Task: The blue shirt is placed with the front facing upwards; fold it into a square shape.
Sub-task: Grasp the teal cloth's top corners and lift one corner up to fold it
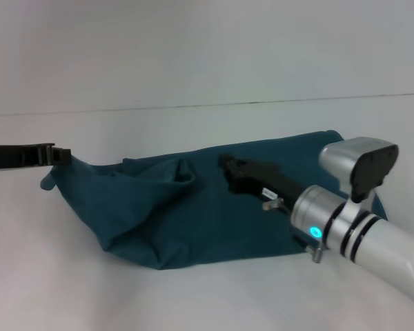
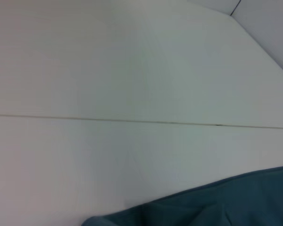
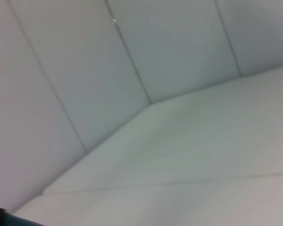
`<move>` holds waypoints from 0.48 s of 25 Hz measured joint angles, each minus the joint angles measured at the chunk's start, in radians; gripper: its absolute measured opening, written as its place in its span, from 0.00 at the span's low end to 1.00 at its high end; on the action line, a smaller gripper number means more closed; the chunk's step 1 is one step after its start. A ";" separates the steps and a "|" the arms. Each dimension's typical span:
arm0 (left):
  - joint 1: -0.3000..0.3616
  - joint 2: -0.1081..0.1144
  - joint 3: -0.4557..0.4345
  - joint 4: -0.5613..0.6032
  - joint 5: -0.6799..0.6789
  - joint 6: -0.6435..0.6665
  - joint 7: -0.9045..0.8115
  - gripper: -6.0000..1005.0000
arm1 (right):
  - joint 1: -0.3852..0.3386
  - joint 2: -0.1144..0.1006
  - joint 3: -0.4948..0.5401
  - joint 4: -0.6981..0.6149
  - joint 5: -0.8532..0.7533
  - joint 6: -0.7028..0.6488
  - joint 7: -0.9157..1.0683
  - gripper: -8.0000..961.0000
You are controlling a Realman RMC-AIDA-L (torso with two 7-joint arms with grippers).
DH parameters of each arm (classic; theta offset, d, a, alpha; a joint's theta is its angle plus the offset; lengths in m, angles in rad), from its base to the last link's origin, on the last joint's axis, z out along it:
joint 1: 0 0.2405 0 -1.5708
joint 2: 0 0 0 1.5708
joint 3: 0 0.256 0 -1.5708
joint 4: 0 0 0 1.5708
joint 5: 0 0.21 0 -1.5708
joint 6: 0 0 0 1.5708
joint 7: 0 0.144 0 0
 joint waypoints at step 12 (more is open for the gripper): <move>0.031 0.004 -0.022 -0.004 0.001 0.002 0.001 0.03 | -0.008 -0.001 -0.048 -0.048 0.003 0.029 0.093 0.03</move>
